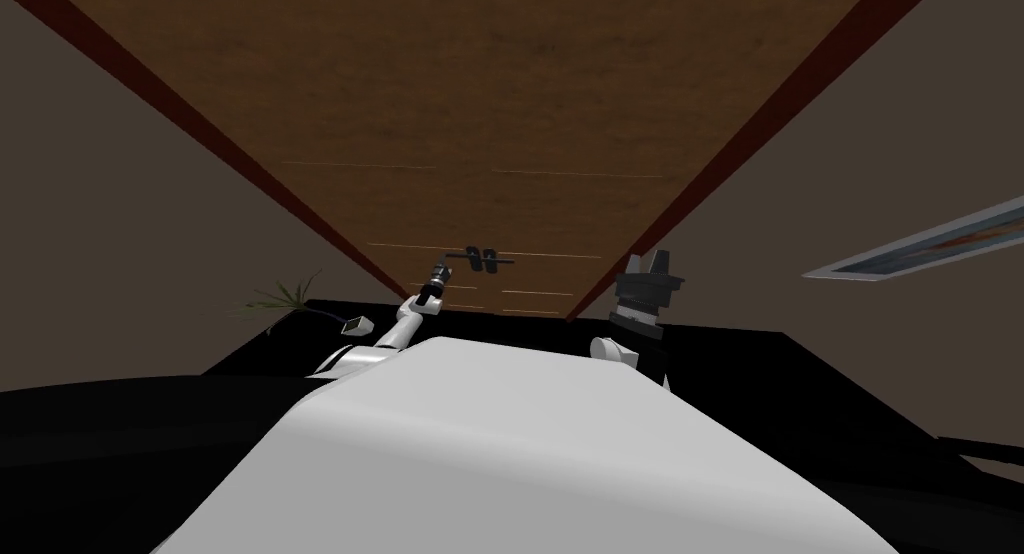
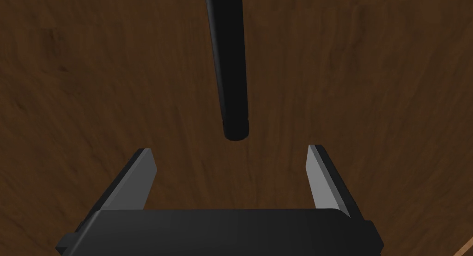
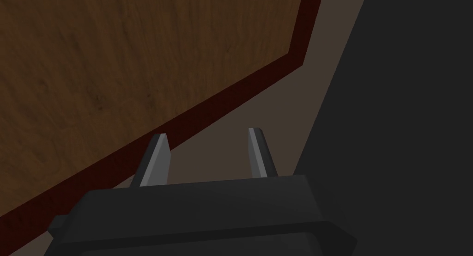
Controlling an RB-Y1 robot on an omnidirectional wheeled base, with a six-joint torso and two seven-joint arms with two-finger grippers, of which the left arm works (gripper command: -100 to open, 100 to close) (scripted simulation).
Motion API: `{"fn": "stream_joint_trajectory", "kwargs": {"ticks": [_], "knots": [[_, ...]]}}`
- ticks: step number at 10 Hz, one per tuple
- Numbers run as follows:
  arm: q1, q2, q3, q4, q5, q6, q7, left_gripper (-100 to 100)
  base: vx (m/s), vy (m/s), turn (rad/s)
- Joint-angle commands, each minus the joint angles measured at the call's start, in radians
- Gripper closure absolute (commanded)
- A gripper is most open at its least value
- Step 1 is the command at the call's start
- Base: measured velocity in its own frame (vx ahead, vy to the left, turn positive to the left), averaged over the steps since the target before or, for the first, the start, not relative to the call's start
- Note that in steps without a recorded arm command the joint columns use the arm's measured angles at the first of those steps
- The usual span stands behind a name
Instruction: Pull the door open
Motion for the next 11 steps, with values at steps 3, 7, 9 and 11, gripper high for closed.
{"fn": "stream_joint_trajectory", "kwargs": {"ticks": [3, 7, 9, 11], "knots": [[0.008, 0.011, 0.005, -0.009, 0.01, -0.015, 0.017, -100, 0.195, 0.01, -0.17], [0.01, 0.013, 0.007, -0.008, 0.009, -0.011, 0.015, 100, 0.007, 0.001, -0.003], [0.01, 0.013, 0.007, -0.008, 0.009, -0.011, 0.015, 100, -0.017, -0.001, 0.001], [0.024, 0.032, 0.0, -0.011, 0.009, -0.02, 0.031, 100, -0.06, 0.013, -0.032]]}}
